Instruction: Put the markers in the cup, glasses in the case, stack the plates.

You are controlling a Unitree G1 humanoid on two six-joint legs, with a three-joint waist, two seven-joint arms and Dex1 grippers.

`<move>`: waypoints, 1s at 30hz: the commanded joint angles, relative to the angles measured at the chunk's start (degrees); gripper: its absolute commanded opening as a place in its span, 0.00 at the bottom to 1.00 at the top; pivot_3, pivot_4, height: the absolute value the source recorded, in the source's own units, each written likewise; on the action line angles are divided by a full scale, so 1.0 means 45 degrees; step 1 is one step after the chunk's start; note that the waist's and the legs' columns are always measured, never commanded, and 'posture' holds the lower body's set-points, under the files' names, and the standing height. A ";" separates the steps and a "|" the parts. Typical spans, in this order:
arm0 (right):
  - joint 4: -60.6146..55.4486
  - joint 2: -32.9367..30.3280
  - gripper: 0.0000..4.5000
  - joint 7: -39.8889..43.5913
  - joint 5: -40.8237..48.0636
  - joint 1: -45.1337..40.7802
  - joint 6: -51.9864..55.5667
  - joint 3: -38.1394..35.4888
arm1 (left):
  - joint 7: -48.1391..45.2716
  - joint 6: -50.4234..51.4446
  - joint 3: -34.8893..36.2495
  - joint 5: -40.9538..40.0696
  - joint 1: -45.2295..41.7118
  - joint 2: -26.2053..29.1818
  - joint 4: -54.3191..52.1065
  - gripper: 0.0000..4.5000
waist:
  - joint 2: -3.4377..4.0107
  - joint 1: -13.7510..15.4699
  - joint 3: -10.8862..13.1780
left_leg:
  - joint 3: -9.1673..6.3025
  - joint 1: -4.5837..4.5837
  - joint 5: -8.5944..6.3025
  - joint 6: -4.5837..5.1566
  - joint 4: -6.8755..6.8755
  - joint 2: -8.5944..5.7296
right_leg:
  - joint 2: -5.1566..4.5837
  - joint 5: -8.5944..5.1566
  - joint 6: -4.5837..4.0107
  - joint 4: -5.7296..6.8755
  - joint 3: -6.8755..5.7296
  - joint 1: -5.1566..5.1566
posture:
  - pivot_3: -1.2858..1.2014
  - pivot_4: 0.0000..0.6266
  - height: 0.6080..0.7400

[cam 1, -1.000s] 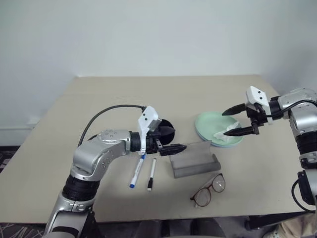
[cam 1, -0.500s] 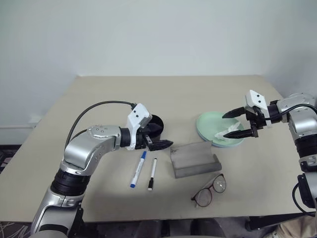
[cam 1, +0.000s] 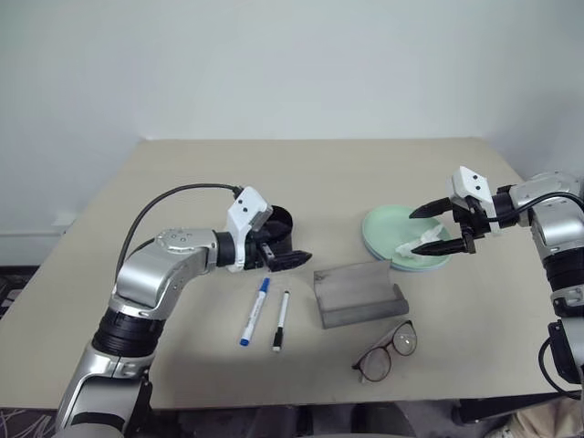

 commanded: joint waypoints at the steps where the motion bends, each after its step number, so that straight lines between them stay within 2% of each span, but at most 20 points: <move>1: -0.0288 -0.0148 0.96 -0.0037 0.0128 -0.0118 -0.0034 -0.0231 | -0.0157 -0.0420 0.0527 0.0104 -0.0584 0.0256 -0.0066 1.00 | 0.0000 -0.0003 0.0000 | 0.0000 0.0000 -0.0001 0.0001 -0.0001 0.0000 | 0.0000 0.0000 0.0000 0.0000 0.0000 0.0000 | 0.52 0.00 0.70; 11: -0.0305 -0.0156 0.96 -0.0045 0.0124 -0.0048 -0.0027 -0.0227 | -0.0483 -0.0722 0.0821 0.0006 -0.1225 0.0681 -0.0077 1.00 | -0.0004 -0.0004 0.0003 | 0.0000 -0.0003 -0.0001 0.0002 -0.0006 0.0000 | -0.0001 0.0000 0.0000 -0.0005 -0.0001 -0.0004 | 0.52 0.00 0.70; 16: -0.0366 -0.0185 0.96 0.0056 0.0153 -0.0021 0.0011 -0.0214 | -0.0788 -0.0410 0.1212 -0.1095 -0.1240 0.0397 -0.1123 1.00 | -0.0011 -0.0002 0.0008 | 0.0001 -0.0004 -0.0001 0.0002 -0.0010 0.0000 | -0.0001 0.0000 0.0000 -0.0007 -0.0001 -0.0006 | 0.52 0.00 0.70; 21: -0.0410 -0.0215 0.96 0.0109 0.0171 0.0002 0.0051 -0.0215 | -0.0515 0.0673 0.1684 -0.2759 -0.1412 -0.0412 -0.2048 1.00 | -0.0018 -0.0001 0.0012 | 0.0001 -0.0006 -0.0002 0.0002 -0.0010 -0.0003 | -0.0007 0.0000 0.0002 -0.0014 -0.0004 0.0002 | 0.52 0.00 0.70; 30: -0.0619 -0.0360 0.96 0.0210 0.0268 0.0154 0.0196 -0.0312 | 0.0082 0.1477 -0.0403 -0.2275 -0.0612 -0.1010 -0.2530 1.00 | -0.0022 -0.0002 0.0016 | 0.0002 0.0001 0.0000 0.0001 -0.0004 -0.0004 | -0.0001 0.0000 0.0003 -0.0013 -0.0007 0.0017 | 0.52 0.00 0.70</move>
